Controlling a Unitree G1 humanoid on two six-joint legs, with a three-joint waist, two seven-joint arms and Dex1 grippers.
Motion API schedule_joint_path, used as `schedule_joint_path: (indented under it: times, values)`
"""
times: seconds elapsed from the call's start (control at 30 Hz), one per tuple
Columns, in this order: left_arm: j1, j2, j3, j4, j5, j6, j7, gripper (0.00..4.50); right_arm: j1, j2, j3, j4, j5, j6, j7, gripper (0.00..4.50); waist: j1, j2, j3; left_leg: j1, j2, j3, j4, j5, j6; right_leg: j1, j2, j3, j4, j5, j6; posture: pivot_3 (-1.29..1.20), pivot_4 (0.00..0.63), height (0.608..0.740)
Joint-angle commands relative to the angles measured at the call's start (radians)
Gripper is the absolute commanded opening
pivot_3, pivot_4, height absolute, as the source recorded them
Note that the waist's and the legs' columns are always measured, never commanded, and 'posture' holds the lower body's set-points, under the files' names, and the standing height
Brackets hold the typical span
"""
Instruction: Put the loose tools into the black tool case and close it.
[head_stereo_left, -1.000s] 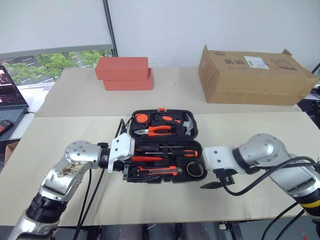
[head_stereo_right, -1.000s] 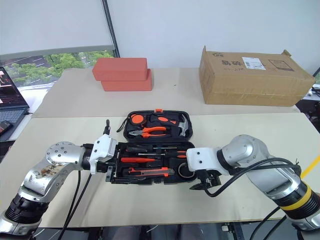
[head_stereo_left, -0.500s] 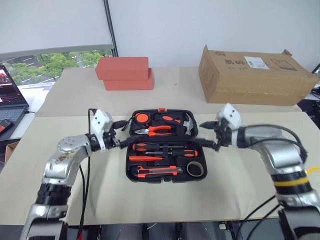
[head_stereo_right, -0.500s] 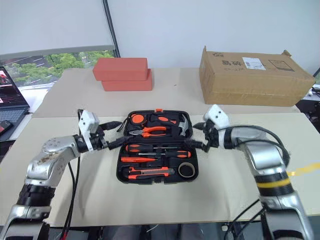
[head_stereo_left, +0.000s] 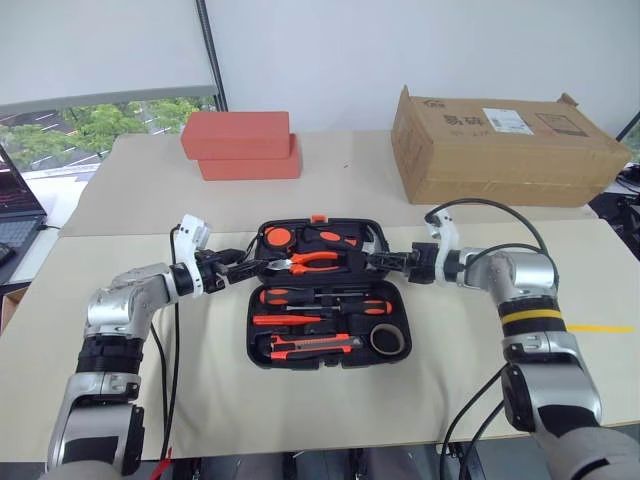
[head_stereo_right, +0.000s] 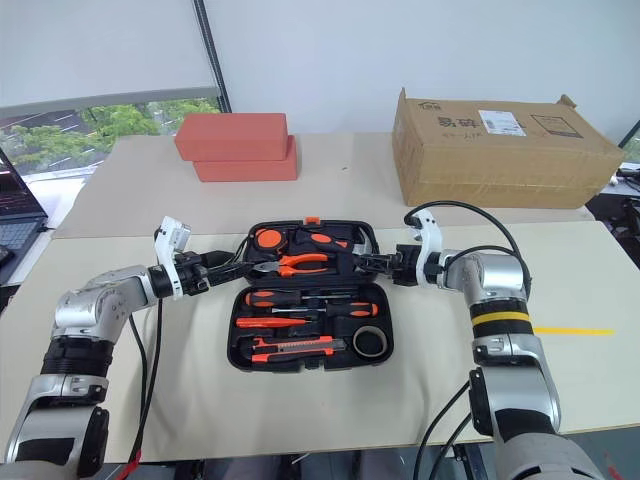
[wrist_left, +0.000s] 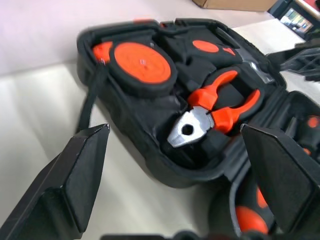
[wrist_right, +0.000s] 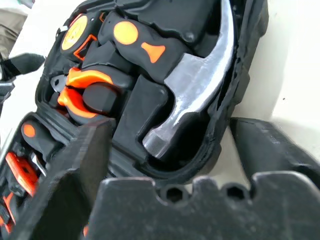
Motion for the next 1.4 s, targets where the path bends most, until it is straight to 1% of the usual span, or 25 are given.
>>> schedule_joint_path:
  times: [0.03, 0.13, 0.17, 0.2, 0.23, 0.27, 0.37, 0.63, 0.8, 0.9, 1.0, 1.07, 1.17, 1.23, 1.27, 1.4]
  values:
    - [-0.039, -0.002, 0.036, 0.015, -0.012, 0.010, 0.012, 4.50, -0.054, 0.006, -0.060, 0.033, 0.032, -0.033, 0.008, 2.35, -0.001, 0.000, 0.000, 0.000, 0.000, 0.000, 0.000, 0.000, 0.000, 0.000, 0.000, 0.000, 0.000, 0.000, 0.000, 0.00, 0.150, 0.711]
    - [-0.047, -0.006, 0.048, 0.018, -0.024, 0.024, 0.016, 4.50, -0.059, 0.005, -0.064, 0.048, 0.033, -0.040, 0.023, 1.28, -0.008, 0.000, 0.000, 0.000, 0.001, 0.000, 0.000, 0.001, -0.002, -0.001, 0.000, 0.001, 0.001, 0.000, -0.001, 0.00, 0.150, 0.711]
    - [-0.048, -0.006, 0.049, 0.018, -0.025, 0.027, 0.015, 4.50, -0.059, 0.005, -0.064, 0.051, 0.033, -0.042, 0.026, 1.02, -0.010, 0.000, 0.000, 0.000, 0.001, 0.000, -0.001, 0.001, -0.002, -0.002, 0.000, 0.001, 0.001, 0.000, -0.001, 0.00, 0.150, 0.711]
    - [-0.048, -0.006, 0.049, 0.018, -0.023, 0.030, 0.014, 4.50, -0.061, 0.007, -0.069, 0.057, 0.036, -0.042, 0.025, 0.55, -0.013, 0.000, 0.000, 0.000, 0.001, 0.001, -0.001, 0.001, -0.002, -0.002, 0.001, 0.001, 0.001, 0.000, -0.001, 0.00, 0.150, 0.711]
    - [-0.047, -0.005, 0.048, 0.018, -0.022, 0.034, 0.014, 4.50, -0.063, 0.009, -0.072, 0.060, 0.039, -0.042, 0.025, 0.19, -0.016, 0.000, 0.000, -0.001, 0.001, 0.001, -0.001, 0.001, -0.002, -0.003, 0.001, 0.001, 0.002, 0.001, -0.001, 0.00, 0.150, 0.711]
    - [-0.047, -0.005, 0.048, 0.018, -0.023, 0.037, 0.015, 4.50, -0.063, 0.010, -0.072, 0.062, 0.038, -0.044, 0.027, 0.02, -0.018, 0.000, 0.000, -0.002, 0.001, 0.001, -0.001, 0.001, -0.002, -0.004, 0.001, 0.002, 0.002, 0.001, -0.001, 0.00, 0.150, 0.711]
    - [-0.051, -0.010, 0.060, 0.027, -0.033, 0.057, 0.025, 4.50, -0.066, 0.015, -0.067, 0.065, 0.029, -0.058, 0.031, 0.02, -0.023, 0.000, 0.000, -0.003, 0.000, 0.002, -0.001, 0.002, -0.002, -0.006, 0.000, 0.002, 0.009, 0.001, -0.001, 0.00, 0.150, 0.711]
    - [-0.100, -0.015, 0.094, 0.146, -0.025, 0.109, 0.094, 4.50, -0.070, 0.016, -0.060, 0.073, 0.019, -0.081, 0.030, 0.02, -0.026, 0.000, 0.000, -0.003, 0.000, 0.003, -0.001, 0.002, -0.003, -0.008, 0.000, 0.003, 0.011, 0.001, -0.001, 0.00, 0.150, 0.711]
    - [-0.121, -0.021, 0.093, 0.197, -0.005, 0.096, 0.116, 4.50, -0.065, 0.016, -0.060, 0.069, 0.014, -0.093, 0.028, 0.02, -0.025, 0.000, 0.000, -0.004, 0.000, 0.003, -0.001, 0.002, -0.003, -0.008, 0.000, 0.004, 0.011, 0.001, -0.001, 0.00, 0.150, 0.711]
    - [-0.129, -0.031, 0.092, 0.209, -0.005, 0.092, 0.121, 3.77, -0.058, 0.016, -0.054, 0.060, 0.010, -0.101, 0.030, 0.00, -0.024, 0.000, 0.000, -0.004, 0.000, 0.003, -0.001, 0.002, -0.003, -0.008, 0.000, 0.003, 0.011, 0.001, -0.001, 0.00, 0.150, 0.711]
    - [-0.135, -0.038, 0.096, 0.218, -0.011, 0.099, 0.116, 2.56, -0.056, 0.015, -0.052, 0.058, 0.009, -0.104, 0.030, 0.00, -0.025, 0.000, 0.000, -0.004, 0.000, 0.003, -0.001, 0.002, -0.003, -0.008, 0.000, 0.003, 0.011, 0.001, -0.001, 0.00, 0.150, 0.711]
    - [-0.138, -0.043, 0.096, 0.216, -0.016, 0.103, 0.110, 1.91, -0.055, 0.013, -0.052, 0.058, 0.010, -0.106, 0.030, 0.00, -0.025, 0.000, 0.000, -0.004, 0.000, 0.003, -0.001, 0.002, -0.003, -0.008, 0.000, 0.003, 0.011, 0.001, -0.001, 0.00, 0.150, 0.711]
    - [-0.149, -0.046, 0.117, 0.218, -0.035, 0.117, 0.113, 0.74, -0.054, 0.011, -0.051, 0.055, 0.009, -0.108, 0.030, 0.00, -0.024, 0.000, 0.000, -0.004, 0.000, 0.003, -0.001, 0.002, -0.003, -0.008, 0.000, 0.003, 0.011, 0.001, -0.001, 0.00, 0.150, 0.711]
    - [-0.150, -0.043, 0.124, 0.223, -0.038, 0.116, 0.107, 0.14, -0.052, 0.010, -0.051, 0.054, 0.009, -0.109, 0.030, 0.00, -0.025, 0.000, 0.000, -0.004, 0.000, 0.003, -0.001, 0.002, -0.003, -0.008, 0.000, 0.004, 0.011, 0.001, -0.001, 0.00, 0.150, 0.711]
    - [-0.148, -0.043, 0.130, 0.217, -0.042, 0.124, 0.106, 0.01, -0.050, 0.010, -0.050, 0.055, 0.008, -0.112, 0.030, 0.00, -0.025, 0.000, 0.000, -0.004, 0.000, 0.003, -0.001, 0.002, -0.003, -0.008, 0.000, 0.004, 0.011, 0.001, -0.001, 0.00, 0.150, 0.711]
    - [-0.141, -0.042, 0.141, 0.205, -0.051, 0.143, 0.086, 0.01, -0.052, 0.012, -0.053, 0.062, 0.008, -0.122, 0.025, 0.00, -0.026, 0.000, 0.000, -0.004, 0.000, 0.003, -0.001, 0.002, -0.003, -0.009, 0.000, 0.004, 0.012, 0.001, -0.001, 0.00, 0.150, 0.711]
